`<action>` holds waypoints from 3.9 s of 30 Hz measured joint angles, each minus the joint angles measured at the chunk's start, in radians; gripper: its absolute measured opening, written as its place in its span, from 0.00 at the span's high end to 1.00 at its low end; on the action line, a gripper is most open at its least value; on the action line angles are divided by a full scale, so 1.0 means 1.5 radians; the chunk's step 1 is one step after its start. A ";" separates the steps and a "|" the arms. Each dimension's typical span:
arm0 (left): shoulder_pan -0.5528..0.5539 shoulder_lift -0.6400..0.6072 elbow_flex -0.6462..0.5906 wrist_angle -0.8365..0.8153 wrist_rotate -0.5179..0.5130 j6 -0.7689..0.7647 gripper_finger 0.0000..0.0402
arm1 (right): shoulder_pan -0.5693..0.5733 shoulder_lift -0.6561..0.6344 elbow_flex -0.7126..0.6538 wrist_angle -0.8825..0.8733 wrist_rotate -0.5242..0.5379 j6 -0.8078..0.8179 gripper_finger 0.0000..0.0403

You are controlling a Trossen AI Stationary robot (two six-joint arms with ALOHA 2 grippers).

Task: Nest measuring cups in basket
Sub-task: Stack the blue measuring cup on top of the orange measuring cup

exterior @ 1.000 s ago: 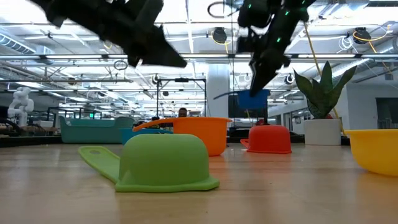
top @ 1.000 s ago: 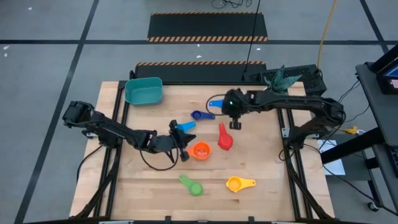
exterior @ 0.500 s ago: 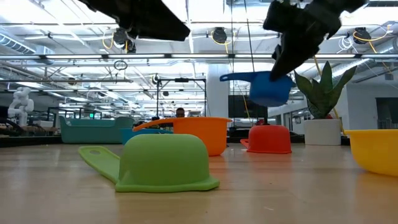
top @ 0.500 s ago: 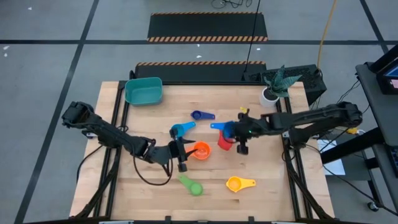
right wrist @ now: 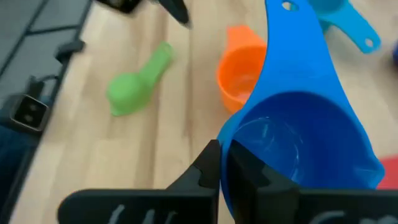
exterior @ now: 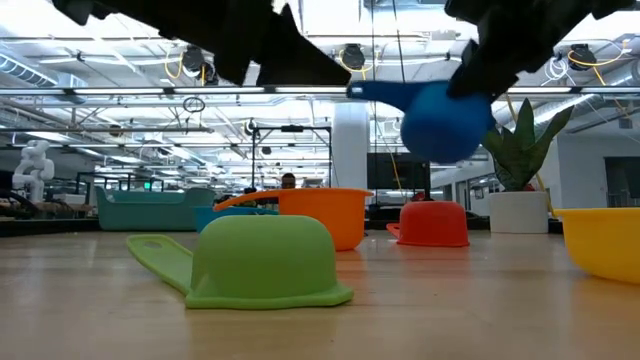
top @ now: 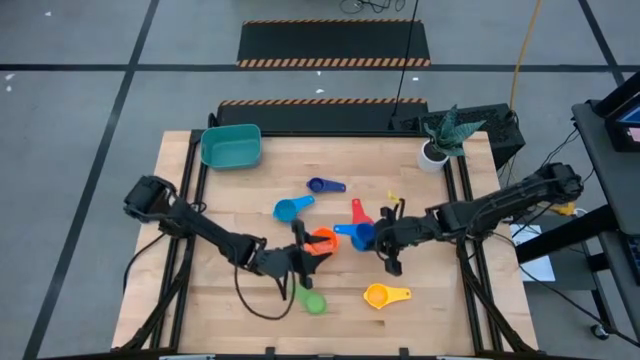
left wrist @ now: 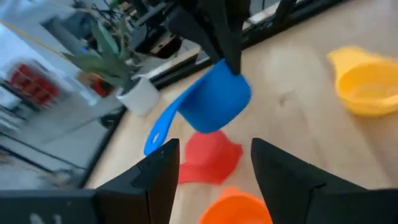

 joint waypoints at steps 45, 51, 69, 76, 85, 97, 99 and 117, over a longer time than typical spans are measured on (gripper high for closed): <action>-0.032 0.036 0.075 -0.065 -0.099 0.146 0.62 | 0.004 0.043 -0.015 0.124 -0.173 -0.027 0.98; -0.032 0.036 0.075 -0.065 -0.064 0.147 0.79 | 0.004 0.043 -0.015 0.124 -0.173 -0.027 0.97; -0.036 0.036 0.074 -0.065 -0.052 0.159 0.98 | 0.022 0.042 -0.015 0.161 -0.133 -0.060 0.76; -0.044 0.028 0.074 -0.092 -0.041 0.161 0.98 | 0.021 0.040 -0.014 0.153 -0.084 -0.062 0.52; -0.071 0.006 0.074 -0.187 -0.197 0.201 0.99 | 0.021 -0.023 -0.014 0.098 -0.080 -0.063 0.42; -0.080 0.003 0.074 -0.336 -0.250 0.146 0.98 | 0.039 -0.106 -0.050 0.129 0.005 -0.074 0.44; -0.081 0.003 0.074 -0.360 -0.256 0.124 0.98 | 0.039 -0.105 -0.066 0.156 0.005 -0.075 0.44; -0.056 0.003 0.062 -0.375 -0.242 0.078 0.99 | 0.028 -0.105 -0.079 0.188 0.004 -0.113 0.44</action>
